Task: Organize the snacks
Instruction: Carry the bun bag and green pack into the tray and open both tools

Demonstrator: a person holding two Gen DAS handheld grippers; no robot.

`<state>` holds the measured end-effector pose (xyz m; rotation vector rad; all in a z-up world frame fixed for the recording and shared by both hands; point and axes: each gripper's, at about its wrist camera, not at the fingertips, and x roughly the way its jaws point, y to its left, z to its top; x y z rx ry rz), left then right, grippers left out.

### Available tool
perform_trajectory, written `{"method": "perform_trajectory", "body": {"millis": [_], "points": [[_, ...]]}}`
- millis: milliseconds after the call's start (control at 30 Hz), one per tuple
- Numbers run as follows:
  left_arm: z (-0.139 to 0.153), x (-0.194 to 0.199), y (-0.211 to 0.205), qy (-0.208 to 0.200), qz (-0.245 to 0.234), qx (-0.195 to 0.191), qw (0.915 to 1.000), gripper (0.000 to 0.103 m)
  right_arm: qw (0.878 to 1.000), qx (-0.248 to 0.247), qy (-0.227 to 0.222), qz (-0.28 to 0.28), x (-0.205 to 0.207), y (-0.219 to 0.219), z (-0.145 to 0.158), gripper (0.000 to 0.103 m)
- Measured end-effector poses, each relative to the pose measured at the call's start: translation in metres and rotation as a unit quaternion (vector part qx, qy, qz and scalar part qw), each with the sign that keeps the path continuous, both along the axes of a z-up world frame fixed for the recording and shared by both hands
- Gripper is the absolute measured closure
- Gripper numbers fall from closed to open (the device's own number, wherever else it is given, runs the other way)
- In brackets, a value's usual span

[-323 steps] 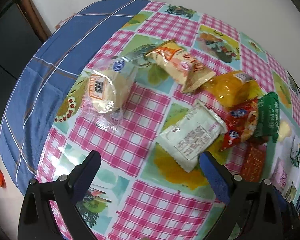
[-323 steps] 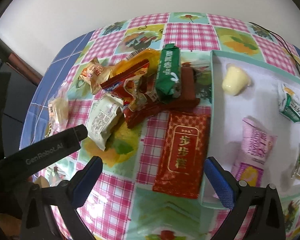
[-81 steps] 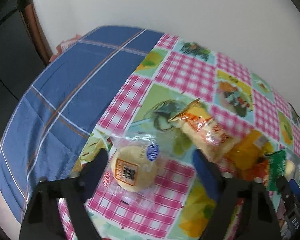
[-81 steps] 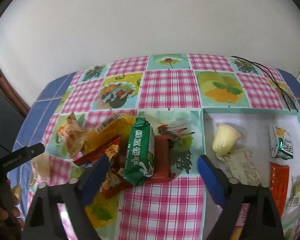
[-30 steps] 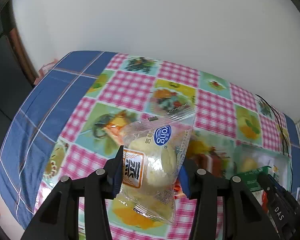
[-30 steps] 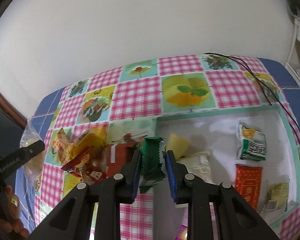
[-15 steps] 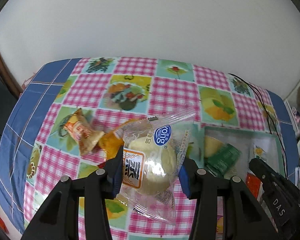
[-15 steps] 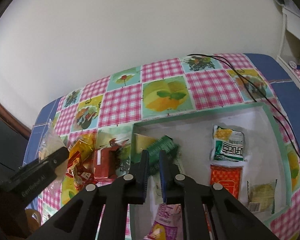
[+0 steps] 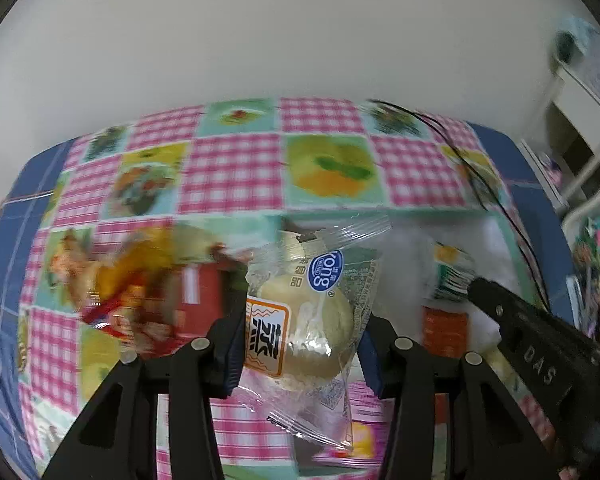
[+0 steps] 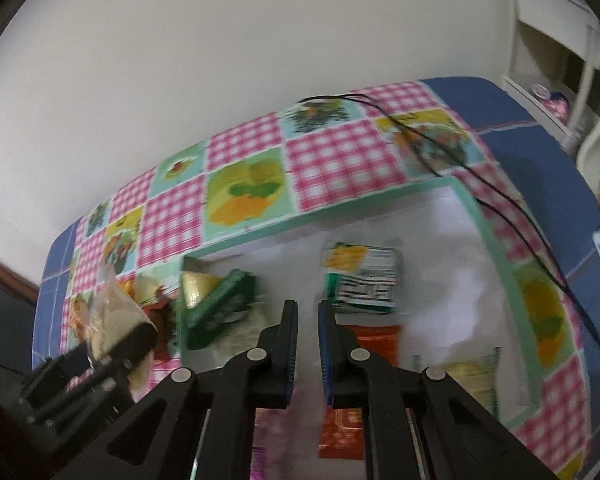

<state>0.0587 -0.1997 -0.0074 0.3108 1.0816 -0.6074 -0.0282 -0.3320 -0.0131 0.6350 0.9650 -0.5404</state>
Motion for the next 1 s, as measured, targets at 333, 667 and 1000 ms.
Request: {"method": "perform_trajectory", "body": {"millis": [333, 667, 1000], "points": [[-0.016, -0.036, -0.045, 0.020, -0.050, -0.006, 0.9985, 0.053, 0.999, 0.000, 0.007, -0.049, -0.040, -0.040, -0.001, 0.092], [-0.011, -0.035, -0.045, 0.026, -0.046, -0.018, 0.9984, 0.035, 0.998, 0.006, 0.007, -0.055, -0.048, -0.047, -0.002, 0.092], [0.001, -0.009, -0.016, 0.052, -0.003, -0.065, 0.9965, 0.032, 0.999, 0.004, 0.013, -0.034, -0.037, -0.035, -0.003, 0.092]]}}
